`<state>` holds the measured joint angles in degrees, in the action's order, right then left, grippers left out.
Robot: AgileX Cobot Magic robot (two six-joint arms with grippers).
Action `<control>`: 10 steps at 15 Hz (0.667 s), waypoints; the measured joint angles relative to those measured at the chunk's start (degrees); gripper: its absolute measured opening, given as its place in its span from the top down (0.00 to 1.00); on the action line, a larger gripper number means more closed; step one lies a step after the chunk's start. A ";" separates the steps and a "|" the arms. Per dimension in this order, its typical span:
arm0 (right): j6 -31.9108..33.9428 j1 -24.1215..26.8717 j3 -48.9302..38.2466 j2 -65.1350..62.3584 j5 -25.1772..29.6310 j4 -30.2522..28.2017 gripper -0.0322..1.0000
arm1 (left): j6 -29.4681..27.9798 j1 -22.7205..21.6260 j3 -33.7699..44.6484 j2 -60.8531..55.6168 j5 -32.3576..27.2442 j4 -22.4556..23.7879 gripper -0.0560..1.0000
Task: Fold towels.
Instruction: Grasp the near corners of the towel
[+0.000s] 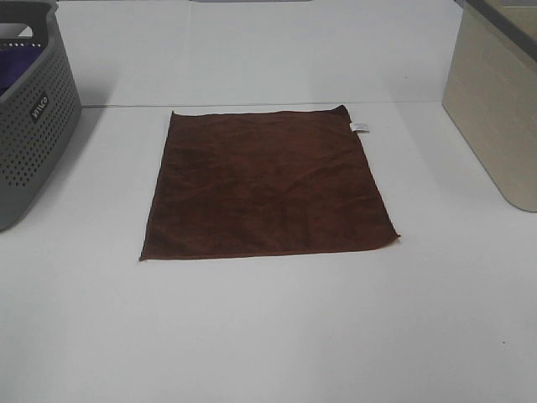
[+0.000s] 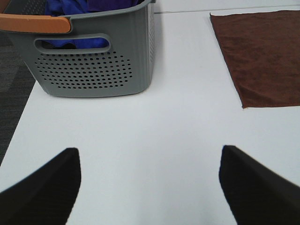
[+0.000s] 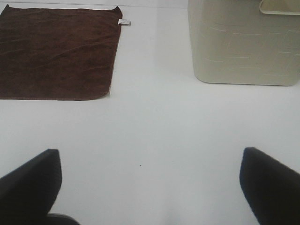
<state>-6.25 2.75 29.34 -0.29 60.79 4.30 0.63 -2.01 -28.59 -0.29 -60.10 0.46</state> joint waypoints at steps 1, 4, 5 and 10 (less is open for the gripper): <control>0.00 0.00 0.00 0.00 0.00 0.00 0.01 | 0.00 0.00 0.00 0.00 0.00 0.00 0.23; 0.00 0.00 0.00 0.00 0.00 0.00 0.01 | 0.00 0.00 0.00 0.00 0.00 0.00 0.23; 0.00 0.00 0.00 0.00 0.00 0.00 0.01 | 0.00 0.00 0.00 0.00 0.00 0.00 0.23; 0.00 0.00 0.00 0.00 0.00 0.00 0.01 | 0.00 0.00 0.00 0.00 0.00 0.00 0.23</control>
<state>-6.25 2.75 29.34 -0.29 60.79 4.30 0.63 -2.01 -28.59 -0.29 -60.10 0.46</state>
